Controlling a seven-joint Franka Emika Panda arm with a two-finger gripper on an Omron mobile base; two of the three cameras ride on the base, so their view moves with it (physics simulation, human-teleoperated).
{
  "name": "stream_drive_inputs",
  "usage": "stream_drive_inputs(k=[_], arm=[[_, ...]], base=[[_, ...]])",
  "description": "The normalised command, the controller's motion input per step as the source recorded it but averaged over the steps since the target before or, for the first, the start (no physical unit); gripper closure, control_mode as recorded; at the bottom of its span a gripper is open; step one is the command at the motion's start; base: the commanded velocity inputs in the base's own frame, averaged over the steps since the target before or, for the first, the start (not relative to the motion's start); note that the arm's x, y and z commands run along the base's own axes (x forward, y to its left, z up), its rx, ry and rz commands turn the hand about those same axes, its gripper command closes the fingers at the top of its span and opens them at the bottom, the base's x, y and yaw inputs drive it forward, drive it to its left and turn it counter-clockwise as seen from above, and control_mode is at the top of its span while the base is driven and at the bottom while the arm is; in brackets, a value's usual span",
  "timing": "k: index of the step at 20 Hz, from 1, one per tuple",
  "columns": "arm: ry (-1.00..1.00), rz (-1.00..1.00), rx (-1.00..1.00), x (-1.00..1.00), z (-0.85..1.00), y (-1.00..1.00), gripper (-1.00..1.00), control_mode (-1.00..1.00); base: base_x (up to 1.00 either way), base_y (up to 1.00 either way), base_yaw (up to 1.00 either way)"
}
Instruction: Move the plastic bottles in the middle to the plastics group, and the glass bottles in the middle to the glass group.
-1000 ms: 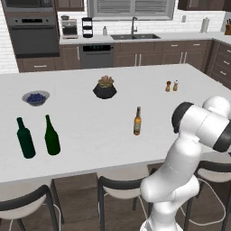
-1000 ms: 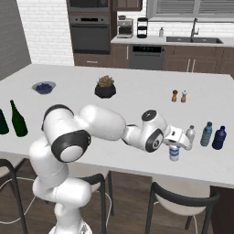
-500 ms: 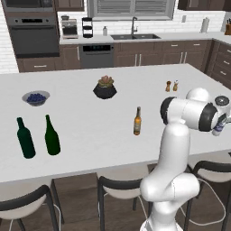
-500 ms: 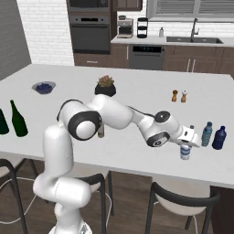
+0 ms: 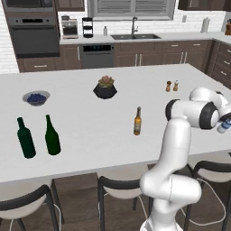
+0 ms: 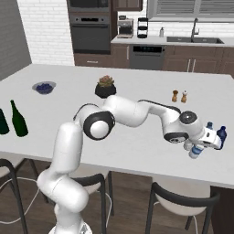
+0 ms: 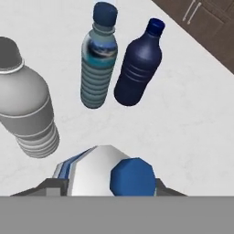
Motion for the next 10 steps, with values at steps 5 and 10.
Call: stream_drive_inputs(k=[5,10], arm=[[0.00,0.00,0.00,0.03,0.00,-0.01,1.00,-1.00],[0.00,0.00,-0.01,0.01,-0.16,0.12,1.00,-1.00]], base=[[0.00,0.00,0.00],[0.00,0.00,0.00]])
